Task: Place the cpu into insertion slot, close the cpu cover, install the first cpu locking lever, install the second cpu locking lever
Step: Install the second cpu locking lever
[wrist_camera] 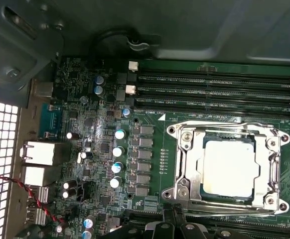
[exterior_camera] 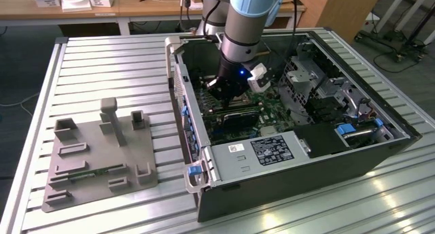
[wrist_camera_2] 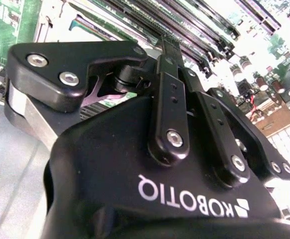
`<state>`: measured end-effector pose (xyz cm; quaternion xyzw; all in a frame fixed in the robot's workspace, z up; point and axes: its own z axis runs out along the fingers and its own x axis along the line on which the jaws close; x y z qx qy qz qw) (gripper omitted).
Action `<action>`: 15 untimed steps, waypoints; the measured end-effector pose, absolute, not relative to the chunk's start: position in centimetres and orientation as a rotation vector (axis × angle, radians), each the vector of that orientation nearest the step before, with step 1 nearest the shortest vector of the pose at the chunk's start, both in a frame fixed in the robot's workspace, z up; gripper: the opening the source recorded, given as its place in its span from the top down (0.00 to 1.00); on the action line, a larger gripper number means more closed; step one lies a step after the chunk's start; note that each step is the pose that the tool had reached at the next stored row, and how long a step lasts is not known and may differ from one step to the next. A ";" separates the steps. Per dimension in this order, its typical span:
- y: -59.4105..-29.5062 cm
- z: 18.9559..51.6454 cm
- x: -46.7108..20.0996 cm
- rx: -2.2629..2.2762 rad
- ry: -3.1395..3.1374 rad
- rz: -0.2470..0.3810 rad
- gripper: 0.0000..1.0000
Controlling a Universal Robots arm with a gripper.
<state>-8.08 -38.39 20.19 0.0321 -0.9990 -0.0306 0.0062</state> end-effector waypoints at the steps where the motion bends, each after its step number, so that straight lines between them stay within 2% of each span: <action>1: -38.4 20.2 -8.1 0.101 -3.126 -0.097 0.90; 15: -38.2 20.0 -8.1 0.102 -3.126 -0.120 0.90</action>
